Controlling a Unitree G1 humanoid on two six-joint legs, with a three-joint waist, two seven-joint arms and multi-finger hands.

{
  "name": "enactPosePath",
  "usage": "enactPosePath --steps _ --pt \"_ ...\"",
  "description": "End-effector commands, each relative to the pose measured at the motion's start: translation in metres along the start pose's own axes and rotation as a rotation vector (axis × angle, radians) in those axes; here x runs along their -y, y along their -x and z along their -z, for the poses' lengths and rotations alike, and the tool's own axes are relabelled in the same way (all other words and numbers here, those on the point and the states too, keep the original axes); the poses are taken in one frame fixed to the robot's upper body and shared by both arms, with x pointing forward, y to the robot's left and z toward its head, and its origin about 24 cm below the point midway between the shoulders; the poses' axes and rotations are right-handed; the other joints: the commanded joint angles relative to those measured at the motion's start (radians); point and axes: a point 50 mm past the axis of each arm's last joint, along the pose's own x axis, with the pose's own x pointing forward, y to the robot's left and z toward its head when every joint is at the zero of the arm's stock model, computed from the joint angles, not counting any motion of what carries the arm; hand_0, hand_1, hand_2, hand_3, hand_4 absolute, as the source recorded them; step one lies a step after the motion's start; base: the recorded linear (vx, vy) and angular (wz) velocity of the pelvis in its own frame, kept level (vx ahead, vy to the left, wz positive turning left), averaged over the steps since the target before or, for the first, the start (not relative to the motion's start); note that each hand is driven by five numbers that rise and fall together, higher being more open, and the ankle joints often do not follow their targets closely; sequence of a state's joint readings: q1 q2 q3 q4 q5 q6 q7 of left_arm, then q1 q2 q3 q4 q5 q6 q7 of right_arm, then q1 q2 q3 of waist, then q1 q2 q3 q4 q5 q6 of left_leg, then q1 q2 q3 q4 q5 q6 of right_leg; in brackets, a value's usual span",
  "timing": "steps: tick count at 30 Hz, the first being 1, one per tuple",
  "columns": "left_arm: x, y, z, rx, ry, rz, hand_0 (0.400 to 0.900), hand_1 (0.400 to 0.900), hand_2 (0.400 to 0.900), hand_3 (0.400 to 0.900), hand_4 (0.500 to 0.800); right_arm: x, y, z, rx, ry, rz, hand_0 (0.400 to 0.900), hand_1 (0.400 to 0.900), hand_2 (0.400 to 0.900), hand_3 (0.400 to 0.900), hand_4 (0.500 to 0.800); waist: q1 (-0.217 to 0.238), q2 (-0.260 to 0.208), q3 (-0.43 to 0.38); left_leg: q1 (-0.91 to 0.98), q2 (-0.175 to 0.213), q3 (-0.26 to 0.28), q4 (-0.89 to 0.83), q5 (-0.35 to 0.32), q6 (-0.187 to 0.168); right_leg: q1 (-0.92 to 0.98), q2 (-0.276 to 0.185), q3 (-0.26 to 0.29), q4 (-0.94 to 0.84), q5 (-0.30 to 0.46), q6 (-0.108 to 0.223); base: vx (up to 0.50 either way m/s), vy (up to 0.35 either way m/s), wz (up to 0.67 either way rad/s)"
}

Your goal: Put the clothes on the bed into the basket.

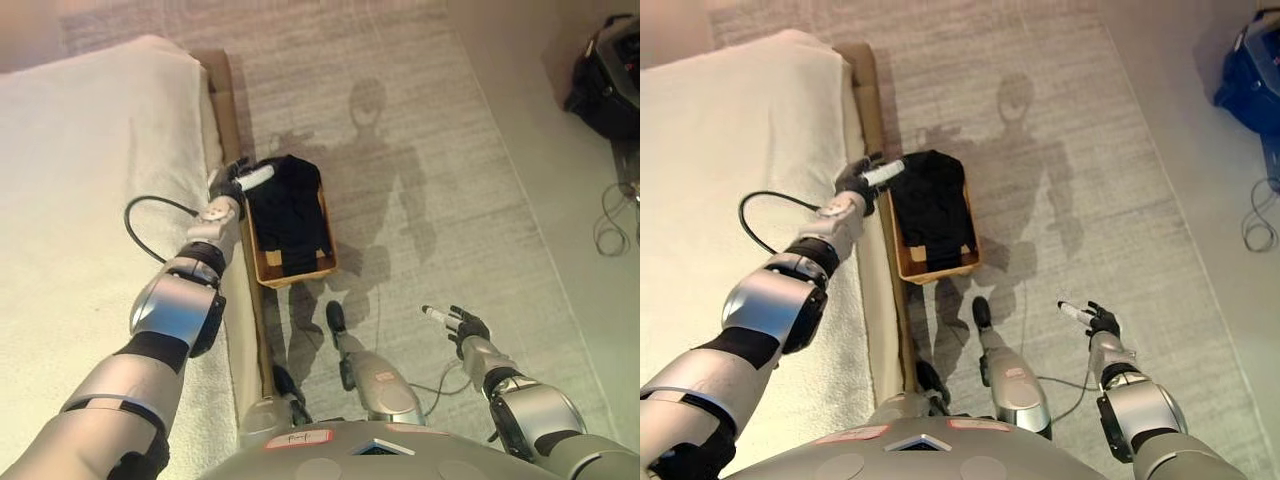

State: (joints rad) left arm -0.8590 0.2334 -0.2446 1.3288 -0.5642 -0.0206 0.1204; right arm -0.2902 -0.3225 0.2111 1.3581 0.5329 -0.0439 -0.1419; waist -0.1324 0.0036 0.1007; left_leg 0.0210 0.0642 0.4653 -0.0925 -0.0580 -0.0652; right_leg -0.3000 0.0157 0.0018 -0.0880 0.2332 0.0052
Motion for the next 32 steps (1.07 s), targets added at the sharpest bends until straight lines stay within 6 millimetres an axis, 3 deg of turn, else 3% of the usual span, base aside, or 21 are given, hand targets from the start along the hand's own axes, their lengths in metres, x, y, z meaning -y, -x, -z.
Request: enactPosePath --steps 1,6,7,8,10,11,12,14,15,19,23,28,32 --pt "0.0 0.003 0.015 0.04 -0.068 0.006 0.9 0.9 0.9 0.9 0.8 0.031 -0.003 -0.028 0.053 0.002 0.089 0.9 0.9 0.9 0.9 0.8 0.033 0.065 0.025 -0.013 0.004 -0.093 0.005 0.003 -0.002 0.176 0.025 -0.078 0.001 -0.167 0.065 -0.02 -0.009 0.5" --pt "-0.024 0.033 0.129 -0.238 -0.204 0.019 0.9 0.9 0.9 0.9 0.8 0.03 -0.003 -0.028 0.055 -0.001 0.062 0.9 0.9 0.9 0.9 0.8 0.08 0.059 0.001 0.029 -0.013 -0.125 0.005 0.015 0.01 0.252 0.01 -0.122 0.001 -0.182 0.047 -0.06 -0.01 0.41" --pt "-0.027 0.04 0.143 -0.262 -0.22 0.03 0.9 0.9 0.9 0.9 0.8 0.027 -0.003 -0.025 0.058 0.003 0.048 0.9 0.9 0.9 0.9 0.8 0.091 0.058 -0.006 0.036 -0.017 -0.135 0.005 0.014 0.012 0.264 0.008 -0.13 0.001 -0.186 0.046 -0.03 0.013 0.43" --pt "-0.04 0.054 0.17 -0.344 -0.24 0.011 0.9 0.9 0.9 0.9 0.8 0.03 -0.003 -0.021 0.049 0.001 0.054 0.9 0.9 0.9 0.9 0.8 0.104 0.055 -0.014 0.041 -0.019 -0.148 0.005 0.014 0.014 0.276 0.005 -0.14 0.001 -0.189 0.047 -0.03 0.007 0.45" --pt "-0.05 0.072 0.197 -0.411 -0.284 0.018 0.9 0.9 0.9 0.9 0.8 0.032 -0.002 -0.012 0.051 0.017 0.044 0.9 0.9 0.9 0.9 0.8 0.118 0.048 -0.026 0.047 -0.024 -0.168 0.005 0.014 0.017 0.293 0.002 -0.157 0.001 -0.194 0.048 -0.06 0.02 0.46" --pt "-0.065 0.092 0.224 -0.507 -0.278 -0.008 0.9 0.9 0.9 0.9 0.8 0.034 0.0 0.0 0.027 0.041 0.039 0.9 0.9 0.9 0.9 0.8 0.133 0.039 -0.037 0.051 -0.028 -0.186 0.005 0.015 0.019 0.307 -0.003 -0.171 0.001 -0.196 0.048 -0.06 0.026 0.36" --pt "-0.065 0.093 0.224 -0.507 -0.278 -0.008 0.9 0.9 0.9 0.9 0.8 0.034 0.0 0.0 0.027 0.041 0.038 0.9 0.9 0.9 0.9 0.8 0.133 0.038 -0.04 0.048 -0.029 -0.186 0.005 0.016 0.019 0.304 -0.004 -0.172 0.001 -0.195 0.048 -0.07 0.027 0.37" --pt "-0.078 0.117 0.251 -0.606 -0.276 -0.014 0.9 0.9 0.9 0.9 0.8 0.036 0.002 0.016 -0.005 0.074 0.03 0.9 0.9 0.9 0.9 0.8 0.149 0.031 -0.047 0.058 -0.032 -0.206 0.005 0.015 0.024 0.322 -0.008 -0.188 0.003 -0.2 0.049 -0.06 0.041 0.38" --pt "-0.094 0.134 0.265 -0.662 -0.258 -0.058 0.9 0.9 0.9 0.9 0.8 0.039 0.003 0.027 -0.025 0.1 0.027 0.9 0.9 0.9 0.9 0.8 0.163 0.021 -0.055 0.063 -0.037 -0.223 0.005 0.015 0.026 0.336 -0.012 -0.205 0.006 -0.204 0.049 -0.04 0.036 0.38" --pt "-0.099 0.149 0.276 -0.689 -0.372 -0.006 0.9 0.9 0.9 0.9 0.8 0.037 0.007 0.045 -0.049 0.152 0.002 0.9 0.9 0.9 0.9 0.8 0.177 0.004 -0.06 0.07 -0.044 -0.252 0.005 0.018 0.033 0.35 -0.02 -0.227 0.017 -0.211 0.05 -0.05 0.038 0.34" --pt "-0.107 0.165 0.286 -0.72 -0.423 -0.014 0.9 0.9 0.9 0.9 0.8 0.021 0.013 0.066 -0.072 0.213 -0.063 0.9 0.9 0.9 0.9 0.8 0.194 -0.025 -0.06 0.085 -0.052 -0.282 0.005 0.013 0.039 0.374 -0.029 -0.254 0.026 -0.219 0.054 -0.05 0.035 0.3" --pt "-0.103 0.164 0.287 -0.713 -0.42 -0.018 0.9 0.9 0.9 0.9 0.8 0.003 0.017 0.073 -0.071 0.278 -0.117 0.9 0.9 0.9 0.9 0.8 0.2 -0.043 -0.059 0.088 -0.057 -0.298 0.005 0.011 0.046 0.381 -0.035 -0.266 0.032 -0.219 0.057 -0.04 0.03 0.16" --pt "-0.102 0.158 0.283 -0.701 -0.432 -0.034 0.9 0.9 0.9 0.9 0.8 -0.013 0.016 0.065 -0.033 0.322 -0.16 0.9 0.9 0.9 0.9 0.8 0.208 -0.059 -0.056 0.085 -0.062 -0.306 0.005 0.01 0.052 0.38 -0.042 -0.269 0.033 -0.215 0.061 -0.04 0.026 0.09"
